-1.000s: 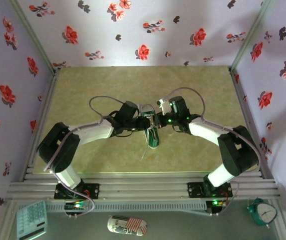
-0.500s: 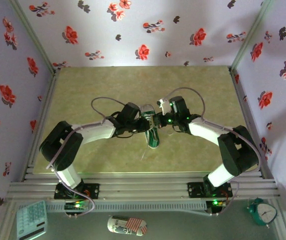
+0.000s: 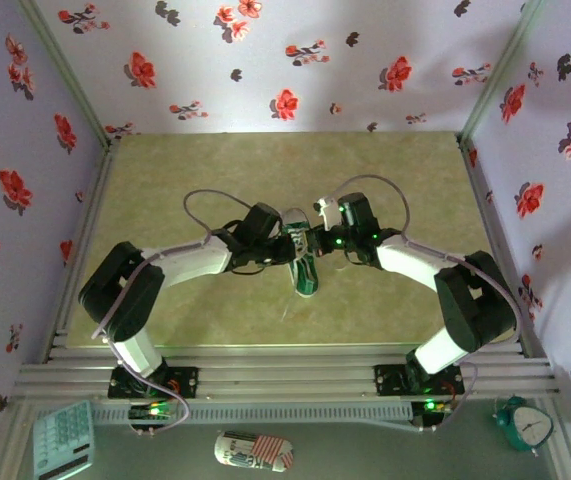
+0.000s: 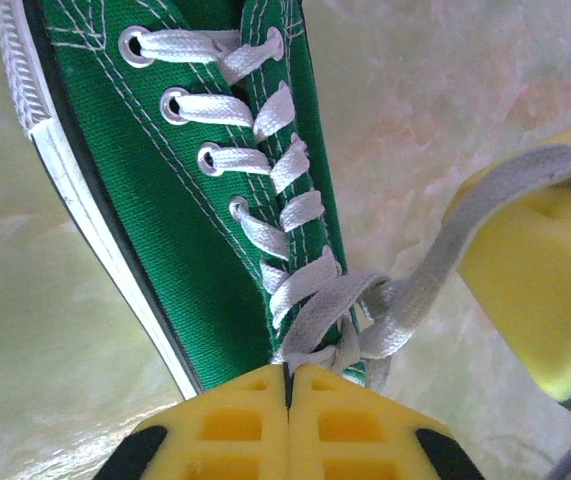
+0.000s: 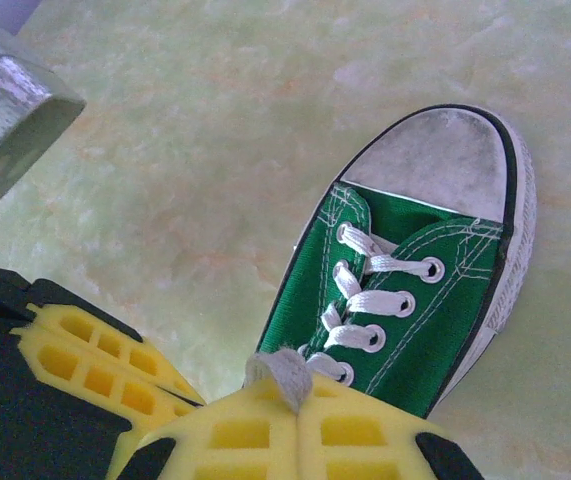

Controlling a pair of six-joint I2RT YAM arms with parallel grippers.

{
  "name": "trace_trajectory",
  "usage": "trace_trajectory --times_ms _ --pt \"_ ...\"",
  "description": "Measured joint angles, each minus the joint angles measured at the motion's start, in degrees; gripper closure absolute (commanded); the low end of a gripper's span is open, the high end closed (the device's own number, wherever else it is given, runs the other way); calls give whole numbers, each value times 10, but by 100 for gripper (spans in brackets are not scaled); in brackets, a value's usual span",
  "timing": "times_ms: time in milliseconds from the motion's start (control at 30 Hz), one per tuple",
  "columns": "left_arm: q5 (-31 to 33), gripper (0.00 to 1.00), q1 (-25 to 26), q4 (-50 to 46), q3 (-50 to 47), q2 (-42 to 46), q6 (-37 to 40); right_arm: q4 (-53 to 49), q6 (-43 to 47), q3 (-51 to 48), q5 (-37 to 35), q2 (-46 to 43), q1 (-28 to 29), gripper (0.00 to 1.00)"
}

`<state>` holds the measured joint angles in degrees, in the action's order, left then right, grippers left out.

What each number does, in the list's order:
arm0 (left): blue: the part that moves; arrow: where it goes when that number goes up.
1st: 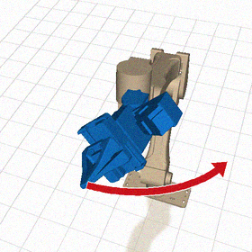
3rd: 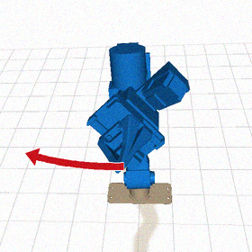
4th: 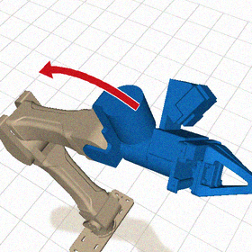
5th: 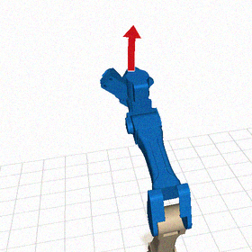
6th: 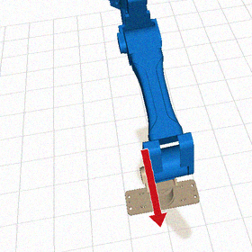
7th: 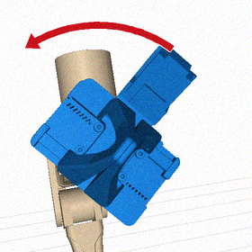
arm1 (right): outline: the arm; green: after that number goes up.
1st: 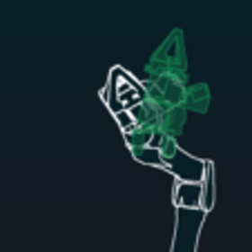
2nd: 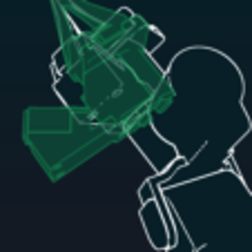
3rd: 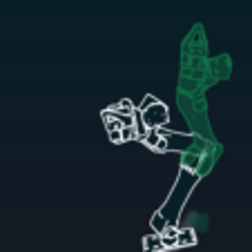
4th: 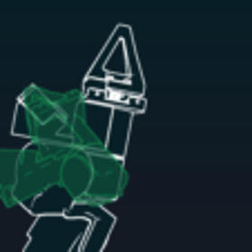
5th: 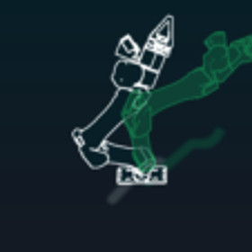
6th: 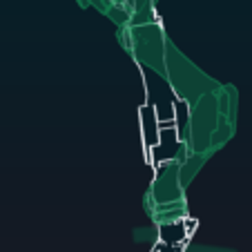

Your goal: Tie the shoes

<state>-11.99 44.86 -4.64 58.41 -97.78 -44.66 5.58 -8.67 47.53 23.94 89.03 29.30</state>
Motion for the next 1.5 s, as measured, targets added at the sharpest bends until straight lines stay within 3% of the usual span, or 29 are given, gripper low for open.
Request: trace_trajectory --times_ms 633,900,1167,1500 --pt "1 100 1 -120 53 -21 198 -11 7 0 -7 0 0 100" --pt "44 100 4 -148 77 -39 259 -12 7 0 -7 0 0 100" --pt "115 100 11 -154 82 -49 271 -12 7 0 -7 0 1 100" --pt "133 65 12 -131 64 -26 267 -16 7 0 -6 0 5 100"
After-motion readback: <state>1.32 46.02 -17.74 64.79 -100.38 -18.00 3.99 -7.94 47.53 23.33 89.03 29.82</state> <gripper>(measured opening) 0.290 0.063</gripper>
